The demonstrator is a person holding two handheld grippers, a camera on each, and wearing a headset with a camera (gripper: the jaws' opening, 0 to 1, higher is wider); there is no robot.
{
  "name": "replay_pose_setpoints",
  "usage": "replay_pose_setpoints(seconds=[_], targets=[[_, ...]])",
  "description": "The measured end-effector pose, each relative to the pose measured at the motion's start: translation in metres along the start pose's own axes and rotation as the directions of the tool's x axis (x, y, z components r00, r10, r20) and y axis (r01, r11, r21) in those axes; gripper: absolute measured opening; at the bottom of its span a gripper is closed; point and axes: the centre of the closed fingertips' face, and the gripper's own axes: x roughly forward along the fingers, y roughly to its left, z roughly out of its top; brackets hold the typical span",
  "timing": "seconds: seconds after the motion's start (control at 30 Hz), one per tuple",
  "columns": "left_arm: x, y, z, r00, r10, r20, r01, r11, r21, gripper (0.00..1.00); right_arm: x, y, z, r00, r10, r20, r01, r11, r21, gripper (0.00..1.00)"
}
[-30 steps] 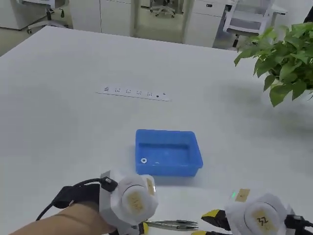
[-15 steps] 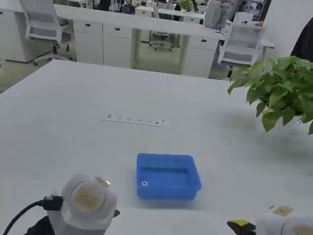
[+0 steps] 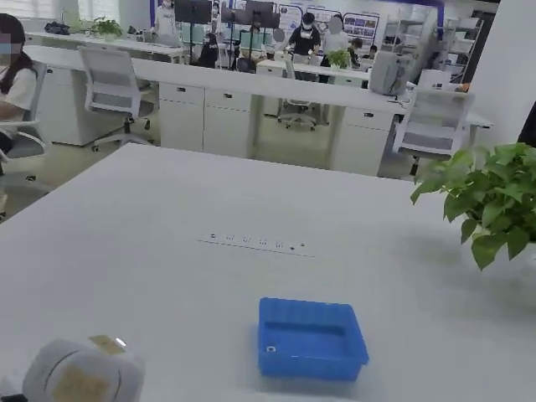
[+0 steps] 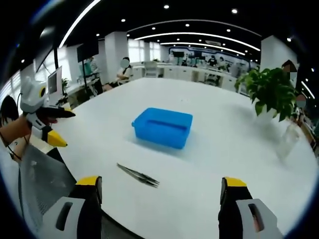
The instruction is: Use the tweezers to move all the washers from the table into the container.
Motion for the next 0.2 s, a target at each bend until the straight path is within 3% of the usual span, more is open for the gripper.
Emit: replay_pose_setpoints(seconds=[0.2], targets=[[-0.0042, -0.0011, -0.0011, 0.9998, 0.012, 0.013, -0.012, 1.0, -0.007, 0.99, -0.005, -0.0046, -0.0014, 0.9998, -0.016, -0.015, 0.016, 0.999, -0.04, 0.99]])
